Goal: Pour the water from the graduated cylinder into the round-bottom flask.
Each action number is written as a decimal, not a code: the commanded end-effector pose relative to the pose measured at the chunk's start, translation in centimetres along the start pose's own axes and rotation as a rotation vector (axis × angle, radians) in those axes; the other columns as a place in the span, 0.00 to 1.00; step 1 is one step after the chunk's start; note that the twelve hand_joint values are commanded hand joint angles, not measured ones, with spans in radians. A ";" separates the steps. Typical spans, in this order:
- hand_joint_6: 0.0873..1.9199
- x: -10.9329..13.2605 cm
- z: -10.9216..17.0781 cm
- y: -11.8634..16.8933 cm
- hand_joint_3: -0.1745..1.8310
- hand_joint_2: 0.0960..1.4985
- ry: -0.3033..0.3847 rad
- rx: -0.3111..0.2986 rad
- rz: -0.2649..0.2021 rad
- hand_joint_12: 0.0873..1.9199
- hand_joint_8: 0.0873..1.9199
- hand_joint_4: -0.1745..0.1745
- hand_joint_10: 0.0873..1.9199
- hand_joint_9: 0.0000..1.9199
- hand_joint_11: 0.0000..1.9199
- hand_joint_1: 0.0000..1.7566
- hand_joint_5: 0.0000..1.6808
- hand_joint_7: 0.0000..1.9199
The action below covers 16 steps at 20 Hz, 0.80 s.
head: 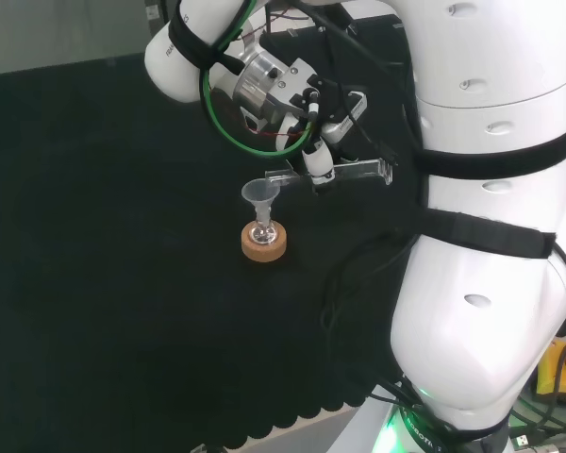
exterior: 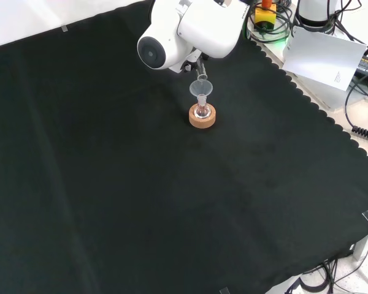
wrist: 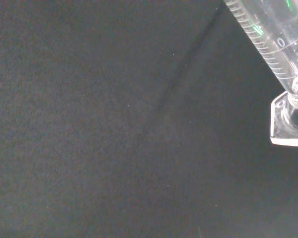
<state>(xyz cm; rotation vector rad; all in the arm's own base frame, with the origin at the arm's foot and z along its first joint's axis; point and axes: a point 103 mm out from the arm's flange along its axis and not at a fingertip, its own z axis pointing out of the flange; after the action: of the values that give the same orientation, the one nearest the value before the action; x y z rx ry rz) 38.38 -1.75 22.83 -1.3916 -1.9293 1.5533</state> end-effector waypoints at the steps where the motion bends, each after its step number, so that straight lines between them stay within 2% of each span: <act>1: 0.57 0.1 0.0 -0.1 0.09 0.76 0.000 0.002 -0.001 0.34 0.12 0.10 0.00 0.75 0.67 0.64 0.54 0.66; 10: 0.57 0.5 0.1 -0.3 0.09 0.76 0.027 -0.035 -0.029 0.34 0.12 0.10 0.00 0.75 0.67 0.64 0.54 0.66; 16: 0.57 -0.6 1.3 -0.2 0.09 0.76 0.101 -0.159 -0.082 0.34 0.12 0.10 0.00 0.75 0.67 0.64 0.54 0.66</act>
<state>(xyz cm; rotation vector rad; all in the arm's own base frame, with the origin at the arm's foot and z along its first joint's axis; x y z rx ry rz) 37.85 -1.92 22.84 -1.3970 -1.9838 1.4422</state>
